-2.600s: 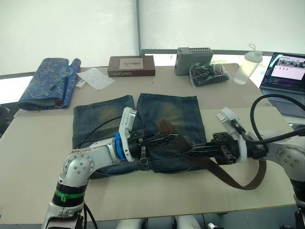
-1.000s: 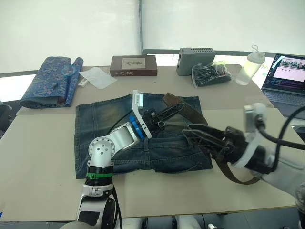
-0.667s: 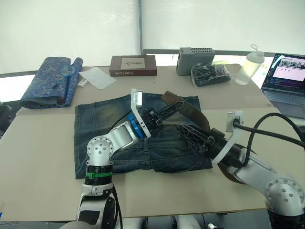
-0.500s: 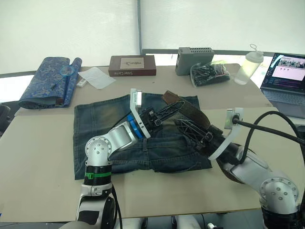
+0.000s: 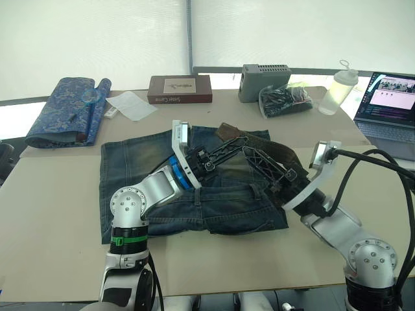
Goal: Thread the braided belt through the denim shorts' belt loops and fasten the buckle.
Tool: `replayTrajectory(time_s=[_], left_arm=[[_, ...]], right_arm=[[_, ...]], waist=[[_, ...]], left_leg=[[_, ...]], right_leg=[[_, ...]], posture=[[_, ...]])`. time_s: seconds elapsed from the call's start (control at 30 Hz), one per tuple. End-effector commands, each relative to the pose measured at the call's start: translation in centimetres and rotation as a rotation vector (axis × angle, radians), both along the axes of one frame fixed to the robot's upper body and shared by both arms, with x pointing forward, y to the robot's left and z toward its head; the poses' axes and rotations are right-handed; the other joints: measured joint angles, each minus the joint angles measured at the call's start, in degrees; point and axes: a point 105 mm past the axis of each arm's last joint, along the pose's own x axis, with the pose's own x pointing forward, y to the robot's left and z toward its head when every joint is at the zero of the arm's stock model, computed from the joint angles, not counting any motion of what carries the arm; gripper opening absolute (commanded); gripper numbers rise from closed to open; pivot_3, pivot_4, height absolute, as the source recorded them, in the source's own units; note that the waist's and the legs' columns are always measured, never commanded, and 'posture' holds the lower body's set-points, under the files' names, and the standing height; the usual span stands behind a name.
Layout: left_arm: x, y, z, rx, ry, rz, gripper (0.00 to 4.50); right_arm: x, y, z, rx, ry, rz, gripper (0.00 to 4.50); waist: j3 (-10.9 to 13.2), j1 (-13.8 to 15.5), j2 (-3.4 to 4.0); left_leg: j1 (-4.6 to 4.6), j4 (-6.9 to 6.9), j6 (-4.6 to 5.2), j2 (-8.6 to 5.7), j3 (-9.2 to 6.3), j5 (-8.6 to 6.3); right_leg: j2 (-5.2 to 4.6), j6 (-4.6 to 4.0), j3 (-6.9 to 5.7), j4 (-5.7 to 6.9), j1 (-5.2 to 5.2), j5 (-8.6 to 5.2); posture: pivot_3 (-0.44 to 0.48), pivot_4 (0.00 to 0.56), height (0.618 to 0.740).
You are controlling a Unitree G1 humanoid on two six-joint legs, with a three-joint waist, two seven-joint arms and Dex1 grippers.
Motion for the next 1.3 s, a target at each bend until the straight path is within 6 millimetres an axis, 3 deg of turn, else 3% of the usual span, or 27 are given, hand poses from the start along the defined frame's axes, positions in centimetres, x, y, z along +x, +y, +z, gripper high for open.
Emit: replayTrajectory(time_s=[0.03,0.37,0.9,1.07,1.3], left_arm=[[-0.3,0.3,0.7,-0.033,-0.01,-0.003,0.0],[-0.1,0.4,0.3,-0.015,0.014,0.0,0.0],[-0.3,0.3,-0.3,0.011,0.024,-0.008,0.0],[-0.5,0.2,-0.3,0.02,0.023,-0.018,0.0],[-0.9,-0.3,-0.6,0.057,0.01,-0.04,0.0]], right_arm=[[-0.1,-1.1,1.9,0.054,-0.074,-0.057,1.66],[-0.3,-1.2,2.5,0.073,-0.101,-0.055,1.66],[-0.4,-0.3,1.8,0.013,-0.1,-0.016,1.66],[-0.5,0.0,1.6,-0.01,-0.101,-0.003,0.14],[-0.5,0.3,1.6,-0.047,-0.114,-0.003,0.02]], waist=[[0.0,0.0,0.0],[0.0,0.0,0.0],[0.0,0.0,0.0],[0.0,0.0,0.0],[0.0,0.0,0.0]], left_leg=[[0.0,0.0,0.0,0.0,0.0,0.0],[0.0,0.0,0.0,0.0,0.0,0.0],[-0.01,0.0,0.0,-0.01,0.0,0.0],[-0.01,0.0,0.0,-0.01,0.0,0.0],[-0.01,0.0,0.0,-0.01,0.0,0.0]], right_leg=[[0.0,0.0,0.0,0.0,0.0,0.0],[0.0,0.0,0.0,0.0,0.0,0.0],[0.0,0.0,0.0,-0.01,0.0,0.0],[0.0,0.0,0.0,-0.01,0.0,0.0],[0.0,0.0,0.0,-0.01,0.0,0.0]], posture=[[0.0,0.15,0.74],[0.0,0.15,0.74],[0.0,0.15,0.74],[0.0,0.15,0.74],[0.0,0.15,0.74]])
